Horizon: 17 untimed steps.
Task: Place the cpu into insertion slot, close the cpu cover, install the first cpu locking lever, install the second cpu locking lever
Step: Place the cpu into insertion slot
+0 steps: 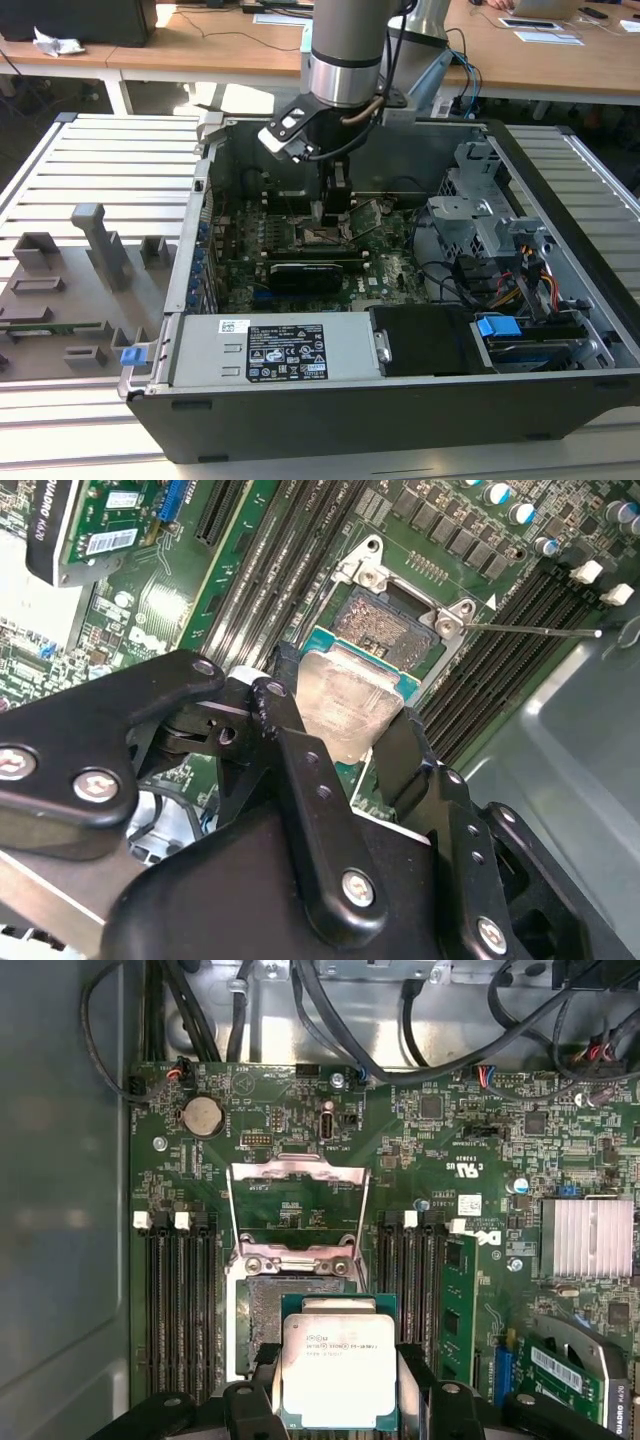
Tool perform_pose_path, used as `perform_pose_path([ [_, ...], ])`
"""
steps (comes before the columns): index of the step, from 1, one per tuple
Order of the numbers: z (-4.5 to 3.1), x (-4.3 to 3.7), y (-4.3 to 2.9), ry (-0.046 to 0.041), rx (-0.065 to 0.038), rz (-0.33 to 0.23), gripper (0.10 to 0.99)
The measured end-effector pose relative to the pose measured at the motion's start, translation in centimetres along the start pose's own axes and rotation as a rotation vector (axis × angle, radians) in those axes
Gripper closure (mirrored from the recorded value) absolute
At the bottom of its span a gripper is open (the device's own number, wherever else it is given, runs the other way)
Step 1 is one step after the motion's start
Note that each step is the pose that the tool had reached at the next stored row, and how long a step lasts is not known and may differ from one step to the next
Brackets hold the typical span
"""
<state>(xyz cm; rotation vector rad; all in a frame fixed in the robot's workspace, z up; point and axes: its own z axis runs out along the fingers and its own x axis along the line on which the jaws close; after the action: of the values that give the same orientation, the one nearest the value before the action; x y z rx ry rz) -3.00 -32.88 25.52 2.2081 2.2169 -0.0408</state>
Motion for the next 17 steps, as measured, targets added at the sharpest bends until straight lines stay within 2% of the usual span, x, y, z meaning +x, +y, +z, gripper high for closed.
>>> perform_pose_path([
  [3,0.26,0.71,-0.02,0.0002,0.000,-0.001,0.545],
  [8,0.76,1.24,-0.03,0.0003,0.000,-0.001,0.545],
  [10,1.01,1.34,-0.03,0.0003,0.000,-0.002,0.545],
  [12,1.57,1.40,-0.07,0.0001,0.000,-0.008,0.545],
  [17,2.23,1.43,-0.16,0.0001,0.000,-0.012,0.545],
])
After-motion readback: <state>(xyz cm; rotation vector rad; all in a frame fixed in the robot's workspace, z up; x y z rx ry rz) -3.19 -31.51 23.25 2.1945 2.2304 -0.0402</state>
